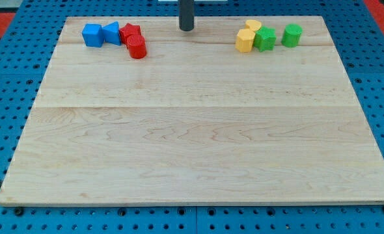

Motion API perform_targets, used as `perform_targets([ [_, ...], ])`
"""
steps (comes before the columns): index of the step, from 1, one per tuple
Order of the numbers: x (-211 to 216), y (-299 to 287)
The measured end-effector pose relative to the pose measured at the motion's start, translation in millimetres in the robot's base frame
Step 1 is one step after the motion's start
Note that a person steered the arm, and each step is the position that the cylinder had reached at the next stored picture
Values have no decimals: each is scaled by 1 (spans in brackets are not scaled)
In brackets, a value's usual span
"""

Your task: Move the red circle closer to the yellow blocks

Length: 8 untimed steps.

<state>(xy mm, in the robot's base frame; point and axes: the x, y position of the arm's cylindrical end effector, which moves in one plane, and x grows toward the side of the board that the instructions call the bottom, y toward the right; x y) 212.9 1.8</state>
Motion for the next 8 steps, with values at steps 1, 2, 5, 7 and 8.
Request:
perform_targets([
  [1,-17,40],
  [2,-10,54],
  [5,123,-46],
  [7,101,-168],
  [8,85,-164],
])
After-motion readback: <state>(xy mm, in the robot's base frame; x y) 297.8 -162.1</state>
